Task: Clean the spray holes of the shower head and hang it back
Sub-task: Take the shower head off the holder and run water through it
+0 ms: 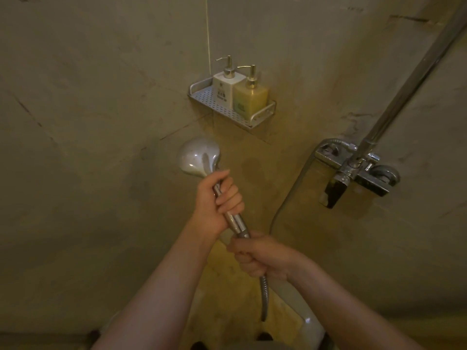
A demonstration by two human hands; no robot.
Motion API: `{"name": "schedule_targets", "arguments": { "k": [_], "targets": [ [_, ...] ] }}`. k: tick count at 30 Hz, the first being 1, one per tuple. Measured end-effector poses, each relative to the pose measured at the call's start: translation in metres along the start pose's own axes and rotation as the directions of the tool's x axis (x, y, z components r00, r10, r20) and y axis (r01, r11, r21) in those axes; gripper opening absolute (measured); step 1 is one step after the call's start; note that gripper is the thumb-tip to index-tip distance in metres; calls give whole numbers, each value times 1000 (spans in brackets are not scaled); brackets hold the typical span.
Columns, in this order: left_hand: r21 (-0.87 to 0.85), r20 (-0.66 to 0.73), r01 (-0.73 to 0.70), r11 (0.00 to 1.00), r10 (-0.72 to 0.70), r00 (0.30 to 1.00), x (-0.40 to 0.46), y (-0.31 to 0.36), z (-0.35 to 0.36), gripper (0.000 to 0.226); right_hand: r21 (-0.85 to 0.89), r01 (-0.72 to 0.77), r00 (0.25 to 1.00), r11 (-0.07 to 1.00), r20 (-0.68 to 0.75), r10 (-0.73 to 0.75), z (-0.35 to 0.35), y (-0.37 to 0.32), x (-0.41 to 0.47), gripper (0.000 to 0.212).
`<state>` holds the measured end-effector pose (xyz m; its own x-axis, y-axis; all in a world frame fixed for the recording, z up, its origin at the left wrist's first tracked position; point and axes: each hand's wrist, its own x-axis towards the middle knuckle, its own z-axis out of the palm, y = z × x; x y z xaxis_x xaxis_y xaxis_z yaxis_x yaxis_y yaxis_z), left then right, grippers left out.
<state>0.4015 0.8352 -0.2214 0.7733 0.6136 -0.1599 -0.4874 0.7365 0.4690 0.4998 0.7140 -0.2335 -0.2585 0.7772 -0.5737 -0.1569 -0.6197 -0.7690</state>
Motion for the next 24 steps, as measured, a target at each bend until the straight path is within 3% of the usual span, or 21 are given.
{"name": "schedule_targets", "arguments": {
  "k": [3,6,8,10,12,15,18,21,24],
  "targets": [
    [104,-322,-19,994,52,945,7,-2,10,47,-127,37,979,991,-195,-61,3,2,1,36],
    [262,-601,-22,965,181,779,18,-10,18,41,-483,22,894,875,-382,-233,8,-2,3,37],
    [355,-666,-43,934,284,690,24,-13,22,34,-621,-19,827,784,-450,-337,11,-2,8,39],
    [399,-673,-60,915,337,659,28,-13,26,32,-644,-33,778,764,-497,-385,11,-1,13,40],
    [402,-642,-74,913,339,688,27,-9,31,34,-656,-19,749,754,-509,-424,10,-4,15,41],
    [327,-523,-43,944,219,824,18,-2,35,39,-550,84,786,831,-476,-394,6,-6,14,43],
    [241,-379,-28,970,121,917,12,3,33,37,-252,210,918,945,-280,-279,4,-9,5,39],
    [238,-306,-40,970,114,945,12,7,34,40,-191,244,961,951,-84,-264,2,-14,-1,22],
    [259,-300,-39,965,119,946,12,8,38,40,-232,239,968,943,-25,-251,-5,-14,-2,60]
  ]
}}
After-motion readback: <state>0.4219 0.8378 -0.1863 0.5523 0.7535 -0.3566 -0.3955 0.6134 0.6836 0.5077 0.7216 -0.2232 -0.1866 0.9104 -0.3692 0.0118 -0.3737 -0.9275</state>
